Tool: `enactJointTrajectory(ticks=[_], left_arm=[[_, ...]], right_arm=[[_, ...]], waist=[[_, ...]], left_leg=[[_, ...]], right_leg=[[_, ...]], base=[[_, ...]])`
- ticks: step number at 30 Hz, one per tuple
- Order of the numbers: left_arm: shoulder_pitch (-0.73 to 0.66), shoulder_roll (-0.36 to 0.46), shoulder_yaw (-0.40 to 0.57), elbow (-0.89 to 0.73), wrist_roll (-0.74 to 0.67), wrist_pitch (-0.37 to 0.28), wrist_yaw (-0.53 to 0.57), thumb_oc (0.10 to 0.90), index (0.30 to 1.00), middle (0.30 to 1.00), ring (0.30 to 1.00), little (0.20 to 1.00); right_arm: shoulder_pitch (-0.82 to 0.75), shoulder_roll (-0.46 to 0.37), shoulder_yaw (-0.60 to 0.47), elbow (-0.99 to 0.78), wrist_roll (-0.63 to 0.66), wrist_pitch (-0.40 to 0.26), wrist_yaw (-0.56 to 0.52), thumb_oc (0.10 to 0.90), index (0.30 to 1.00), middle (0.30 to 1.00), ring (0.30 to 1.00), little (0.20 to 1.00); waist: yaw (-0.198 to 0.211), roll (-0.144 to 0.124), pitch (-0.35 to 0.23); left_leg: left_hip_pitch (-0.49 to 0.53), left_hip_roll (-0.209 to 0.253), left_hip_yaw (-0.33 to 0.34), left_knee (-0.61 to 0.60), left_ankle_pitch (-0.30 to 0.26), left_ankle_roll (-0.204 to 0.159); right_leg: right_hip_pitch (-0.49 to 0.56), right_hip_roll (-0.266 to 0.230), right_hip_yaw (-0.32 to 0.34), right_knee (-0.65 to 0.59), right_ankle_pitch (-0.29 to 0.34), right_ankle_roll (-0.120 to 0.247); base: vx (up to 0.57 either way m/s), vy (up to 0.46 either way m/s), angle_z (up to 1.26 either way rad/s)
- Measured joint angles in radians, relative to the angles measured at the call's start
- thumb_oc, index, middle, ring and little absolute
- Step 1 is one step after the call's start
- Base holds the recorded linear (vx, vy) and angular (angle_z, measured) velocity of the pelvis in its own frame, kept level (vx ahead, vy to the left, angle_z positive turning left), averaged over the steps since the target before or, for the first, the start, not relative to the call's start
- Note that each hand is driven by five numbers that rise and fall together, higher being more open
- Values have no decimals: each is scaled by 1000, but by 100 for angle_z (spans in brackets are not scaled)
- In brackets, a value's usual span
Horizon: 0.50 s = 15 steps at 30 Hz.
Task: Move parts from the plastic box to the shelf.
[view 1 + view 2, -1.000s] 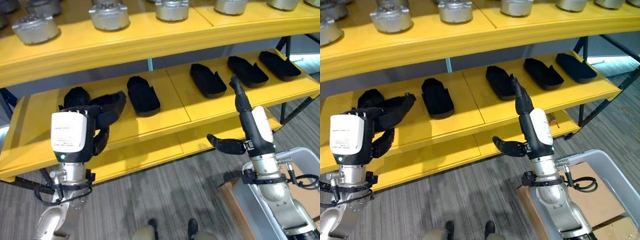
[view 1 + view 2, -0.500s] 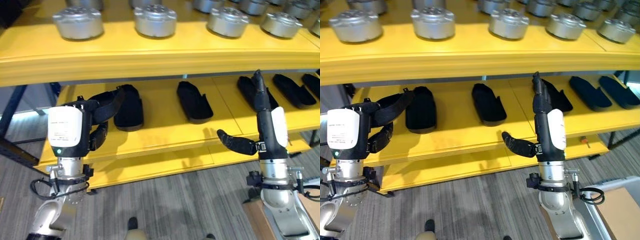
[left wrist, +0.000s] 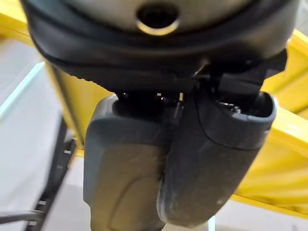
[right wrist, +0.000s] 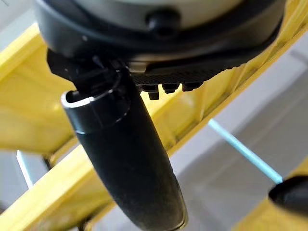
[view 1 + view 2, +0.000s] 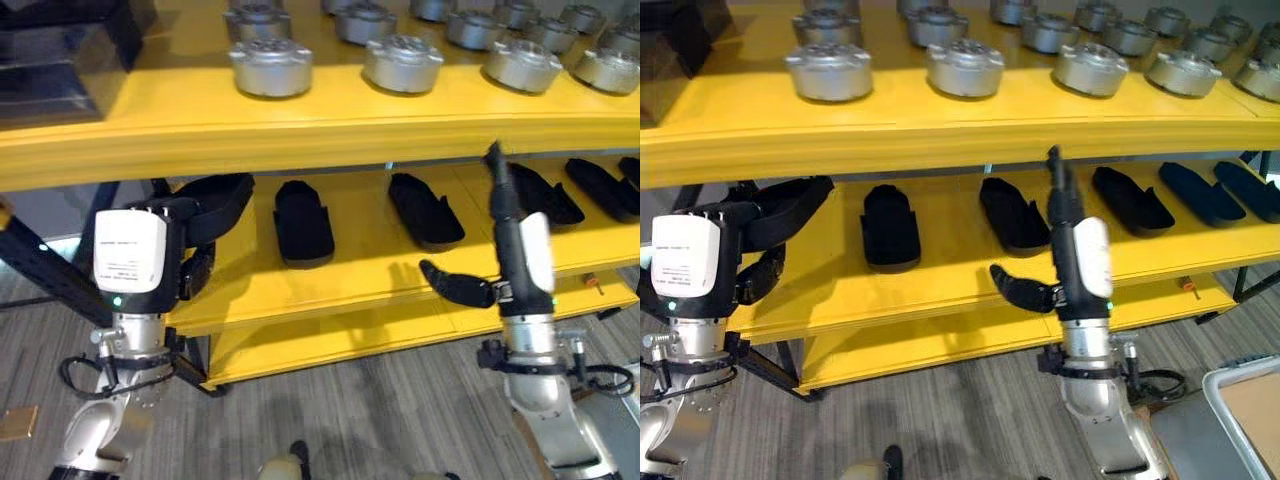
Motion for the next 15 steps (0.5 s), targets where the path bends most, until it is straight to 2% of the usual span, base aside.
enactJointTrajectory(ticks=[1, 2, 4, 5, 6, 7, 9, 12, 13, 15], left_arm=[[4, -10, 1, 1, 0, 3, 1, 400, 300, 300, 300, 300], [6, -10, 1, 2, 0, 7, 0, 400, 300, 300, 300, 300], [7, -12, 0, 12, 0, 12, -1, 400, 300, 300, 300, 300], [7, -22, -4, 17, -1, 14, -2, 400, 300, 300, 300, 300], [17, -30, -12, 16, 1, 10, -8, 400, 300, 300, 300, 300], [33, -36, -11, 12, 1, 10, -8, 400, 300, 300, 300, 300], [57, -49, -7, 4, 9, 10, -9, 400, 300, 300, 300, 300], [77, -63, -4, -7, 21, 10, -11, 400, 300, 300, 300, 300], [98, -81, -6, -15, 21, 6, -13, 400, 300, 300, 300, 300], [124, -80, -4, -23, 20, -3, -20, 400, 300, 300, 300, 300]], right_arm=[[9, -4, 0, 2, -1, -4, 4, 900, 1000, 1000, 1000, 1000], [17, -7, 0, 1, -1, -7, 4, 900, 1000, 1000, 1000, 1000], [15, -31, -5, -1, 0, -16, 4, 900, 1000, 1000, 1000, 1000], [18, -38, -9, -2, 0, -26, 3, 900, 1000, 1000, 1000, 1000], [18, -39, -18, -3, 2, -31, 3, 900, 1000, 1000, 1000, 1000], [18, -40, -22, -3, 2, -32, 3, 900, 1000, 1000, 1000, 1000], [26, -54, -26, -3, 3, -35, 3, 900, 1000, 1000, 1000, 1000], [38, -55, -37, -3, 4, -36, 7, 900, 1000, 1000, 1000, 1000], [53, -56, -54, -2, 5, -36, 9, 900, 1000, 1000, 1000, 1000], [84, -57, -69, -7, 14, -56, 7, 900, 1000, 1000, 1000, 1000]], waist=[[-12, 17, 2], [-25, 24, 3], [-28, 21, 1], [-46, 21, 1], [-70, 14, -4], [-70, 22, -5], [-55, 36, -7], [-48, 37, -7], [-50, 38, -9], [-50, 43, -11]], left_leg=[[22, 10, -25, -51, 26, 7], [41, 15, -38, -95, 43, 6], [58, 3, -24, -142, 68, 1], [61, -13, -31, -153, 77, -10], [69, -41, -25, -170, 97, 1], [74, -47, -16, -183, 100, 0], [91, -47, -20, -218, 108, -13], [111, -39, -34, -261, 116, -25], [132, -35, -45, -274, 118, -28], [138, -27, -60, -273, 116, -42]], right_leg=[[-2, 130, 79, 19, -99, 1], [-12, 240, 121, 15, -166, -3], [-71, 340, 121, 1, -202, -24], [-79, 369, 144, -43, -200, -30], [-82, 356, 150, -119, -158, -58], [-82, 342, 147, -124, -141, -55], [-44, 339, 154, -209, -100, -47], [6, 342, 124, -308, -26, -48], [47, 349, 120, -360, 16, -55], [77, 359, 105, -396, 28, -61]], base=[[42, 17, 30], [59, -11, 22], [36, -29, 6], [11, -72, 40], [48, -119, 39], [48, -108, 17], [87, -117, -15], [88, -125, 8], [45, -84, 18], [55, -151, 18]])
